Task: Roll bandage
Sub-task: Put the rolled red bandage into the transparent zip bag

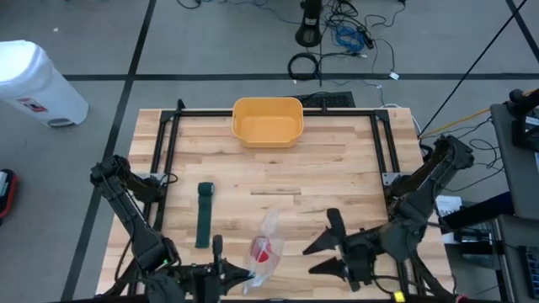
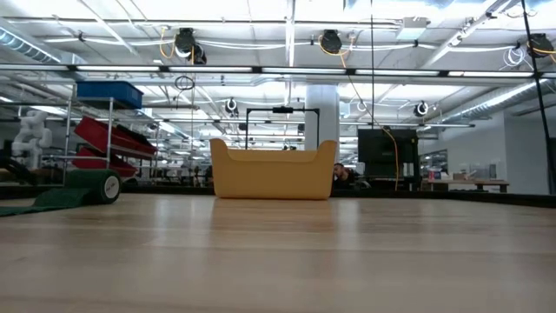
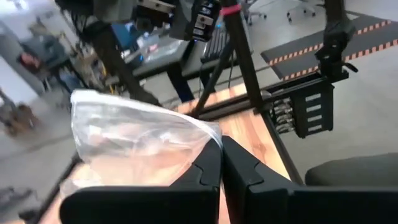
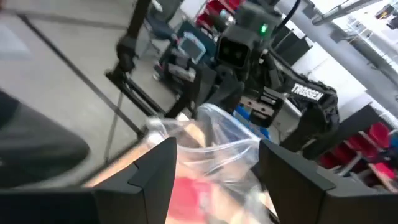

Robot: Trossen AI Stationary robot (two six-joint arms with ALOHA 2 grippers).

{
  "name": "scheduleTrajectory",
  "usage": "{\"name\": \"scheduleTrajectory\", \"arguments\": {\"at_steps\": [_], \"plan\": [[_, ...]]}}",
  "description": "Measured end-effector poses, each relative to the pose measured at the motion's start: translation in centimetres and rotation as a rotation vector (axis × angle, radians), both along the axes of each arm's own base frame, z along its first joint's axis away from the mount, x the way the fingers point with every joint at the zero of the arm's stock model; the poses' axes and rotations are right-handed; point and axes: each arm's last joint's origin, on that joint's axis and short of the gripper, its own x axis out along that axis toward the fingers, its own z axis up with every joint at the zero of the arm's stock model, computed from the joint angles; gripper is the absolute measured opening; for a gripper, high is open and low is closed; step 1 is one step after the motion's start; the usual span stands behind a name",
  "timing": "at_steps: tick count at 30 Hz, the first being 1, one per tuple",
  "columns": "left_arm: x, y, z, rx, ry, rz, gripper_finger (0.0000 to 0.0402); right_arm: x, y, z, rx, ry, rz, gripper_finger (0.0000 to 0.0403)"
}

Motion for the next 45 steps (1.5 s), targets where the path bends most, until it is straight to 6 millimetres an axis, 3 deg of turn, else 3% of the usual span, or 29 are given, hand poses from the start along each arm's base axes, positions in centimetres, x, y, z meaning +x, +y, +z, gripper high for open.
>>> {"name": "scheduleTrajectory", "arguments": {"at_steps": [9, 15, 25, 36, 45], "plan": [[-0.4, 0.4, -1.6, -0.124, 0.117, 0.056, 0.0004, 3.3, -1.9, -1.4, -0.118, 0.030, 0.143, 0.0212], [-0.8, 0.0, -2.1, -0.189, 0.208, -0.065, 0.0004, 5.8, -3.0, -3.5, -0.144, 0.111, 0.191, 0.0212], [-0.9, -0.1, -2.4, -0.189, 0.279, -0.145, 0.0004, 9.6, -2.0, -7.6, -0.225, 0.125, 0.219, 0.0212], [-1.0, -0.1, -2.6, -0.196, 0.297, -0.134, 0.0004, 10.3, -1.5, -7.3, -0.192, 0.027, 0.216, 0.0205], [-1.0, -0.1, -2.6, -0.196, 0.297, -0.135, 0.0004, 10.9, -1.2, -8.2, -0.155, 0.044, 0.250, 0.0139]]}}
